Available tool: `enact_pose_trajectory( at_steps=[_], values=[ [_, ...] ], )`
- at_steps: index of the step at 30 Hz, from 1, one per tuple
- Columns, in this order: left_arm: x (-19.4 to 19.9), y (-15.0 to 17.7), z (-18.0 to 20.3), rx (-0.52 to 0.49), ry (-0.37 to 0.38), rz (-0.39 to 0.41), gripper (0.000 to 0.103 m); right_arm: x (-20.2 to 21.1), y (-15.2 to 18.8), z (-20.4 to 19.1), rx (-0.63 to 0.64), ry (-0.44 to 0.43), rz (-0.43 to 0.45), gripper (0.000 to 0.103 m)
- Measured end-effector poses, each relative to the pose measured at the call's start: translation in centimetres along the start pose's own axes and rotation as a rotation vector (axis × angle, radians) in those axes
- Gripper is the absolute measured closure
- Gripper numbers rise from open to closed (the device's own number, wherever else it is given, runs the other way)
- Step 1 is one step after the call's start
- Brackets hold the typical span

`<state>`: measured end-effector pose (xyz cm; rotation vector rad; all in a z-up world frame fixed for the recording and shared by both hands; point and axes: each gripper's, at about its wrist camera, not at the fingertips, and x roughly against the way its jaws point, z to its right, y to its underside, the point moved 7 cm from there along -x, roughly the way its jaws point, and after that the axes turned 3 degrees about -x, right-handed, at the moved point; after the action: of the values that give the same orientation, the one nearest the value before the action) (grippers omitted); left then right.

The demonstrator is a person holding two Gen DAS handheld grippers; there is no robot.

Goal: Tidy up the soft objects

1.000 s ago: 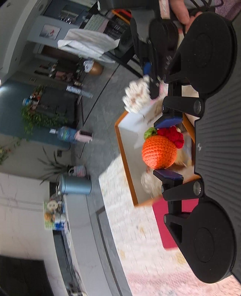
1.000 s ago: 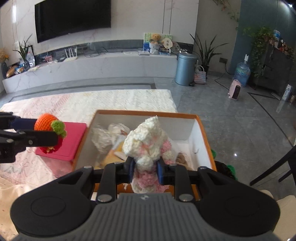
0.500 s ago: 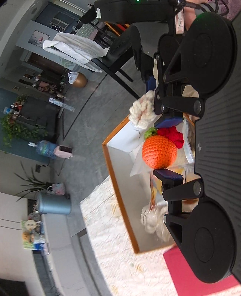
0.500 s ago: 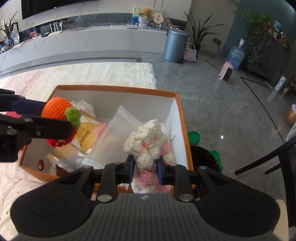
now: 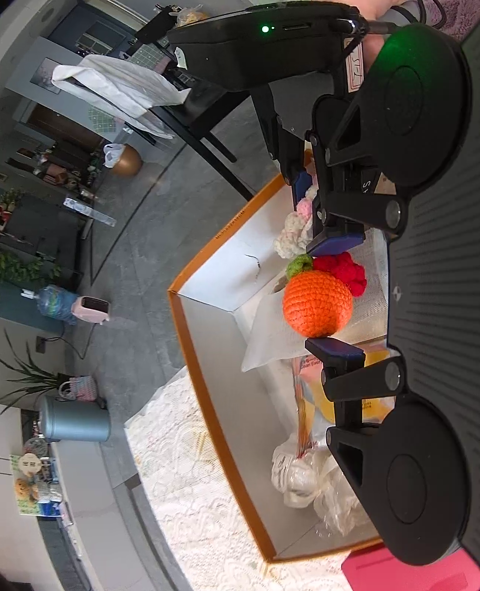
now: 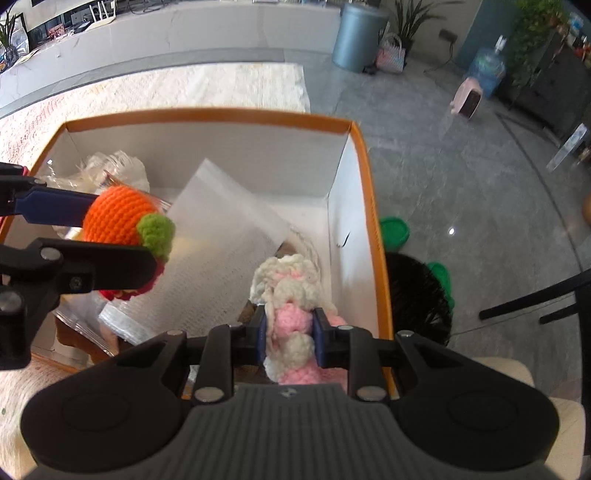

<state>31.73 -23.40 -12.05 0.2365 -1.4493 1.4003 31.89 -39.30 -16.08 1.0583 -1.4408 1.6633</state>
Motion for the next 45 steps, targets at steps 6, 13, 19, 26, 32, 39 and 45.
enact_pose_trajectory(
  at_steps=[6, 13, 19, 26, 32, 39, 45],
  values=[
    [-1.8, 0.5, 0.1, -0.010, -0.023, -0.054, 0.049, 0.8, 0.0, -0.3, 0.060, -0.004, 0.006, 0.073],
    [-2.2, 0.9, 0.3, -0.009, -0.045, -0.070, 0.045, 3.4, 0.3, -0.7, 0.125, -0.003, 0.030, 0.058],
    [-0.9, 0.6, 0.0, 0.013, -0.020, -0.051, 0.028, 5.0, 0.5, -1.2, 0.143, 0.023, 0.045, 0.051],
    [3.0, 0.1, -0.7, 0.048, -0.004, 0.036, 0.024, 7.5, 0.4, -1.9, 0.114, 0.021, 0.085, 0.039],
    [7.7, 0.8, -1.0, 0.034, -0.057, 0.126, 0.026, 10.9, 0.8, -4.0, 0.081, -0.006, 0.170, 0.037],
    [15.0, 3.5, -1.9, 0.015, -0.170, 0.260, 0.027, 15.8, 2.4, -9.8, 0.064, -0.072, 0.334, 0.034],
    [20.7, 7.1, -3.5, 0.032, -0.323, 0.369, 0.030, 19.5, 4.6, -15.2, 0.046, -0.139, 0.479, 0.028]
  ],
)
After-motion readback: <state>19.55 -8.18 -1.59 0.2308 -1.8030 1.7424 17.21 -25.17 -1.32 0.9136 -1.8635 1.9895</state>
